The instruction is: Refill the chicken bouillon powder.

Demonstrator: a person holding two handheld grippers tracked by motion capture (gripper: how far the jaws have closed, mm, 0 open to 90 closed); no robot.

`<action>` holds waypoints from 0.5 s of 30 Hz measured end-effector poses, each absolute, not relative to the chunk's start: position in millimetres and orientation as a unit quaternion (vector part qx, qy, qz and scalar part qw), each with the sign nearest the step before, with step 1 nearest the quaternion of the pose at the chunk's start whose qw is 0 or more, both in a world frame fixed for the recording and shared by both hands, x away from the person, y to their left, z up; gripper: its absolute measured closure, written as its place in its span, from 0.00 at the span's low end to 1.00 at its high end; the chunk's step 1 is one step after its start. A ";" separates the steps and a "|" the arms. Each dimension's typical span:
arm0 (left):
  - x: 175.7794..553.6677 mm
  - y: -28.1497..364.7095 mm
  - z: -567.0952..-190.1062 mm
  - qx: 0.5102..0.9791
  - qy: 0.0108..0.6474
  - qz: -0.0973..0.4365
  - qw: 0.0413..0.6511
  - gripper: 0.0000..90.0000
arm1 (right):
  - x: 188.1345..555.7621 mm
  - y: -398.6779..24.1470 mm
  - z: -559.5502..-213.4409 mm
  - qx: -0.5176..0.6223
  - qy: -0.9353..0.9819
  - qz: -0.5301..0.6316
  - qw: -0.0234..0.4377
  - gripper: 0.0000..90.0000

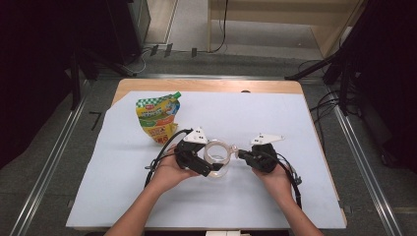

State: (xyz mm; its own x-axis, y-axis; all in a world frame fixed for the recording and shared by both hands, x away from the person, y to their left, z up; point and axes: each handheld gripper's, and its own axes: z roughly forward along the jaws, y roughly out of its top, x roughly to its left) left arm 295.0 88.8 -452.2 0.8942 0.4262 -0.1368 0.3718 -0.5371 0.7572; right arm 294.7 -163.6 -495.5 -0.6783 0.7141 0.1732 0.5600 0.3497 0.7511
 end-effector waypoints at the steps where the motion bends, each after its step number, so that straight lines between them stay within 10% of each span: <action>1: 295.0 89.0 -451.2 0.876 0.225 0.034 0.425 0.11 | 294.7 -163.6 -495.4 0.389 0.817 0.416 0.093 1.00; 15: 294.1 86.1 -433.7 0.875 0.219 0.047 0.429 0.12 | 293.3 -162.7 -495.4 0.390 0.816 0.415 0.094 1.00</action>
State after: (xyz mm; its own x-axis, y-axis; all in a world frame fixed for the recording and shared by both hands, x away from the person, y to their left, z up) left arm 294.1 86.1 -433.7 0.8992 0.4244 -0.1062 0.3437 -0.5353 0.7715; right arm 293.3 -162.7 -495.4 -0.6779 0.7149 0.1714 0.5592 0.3502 0.7514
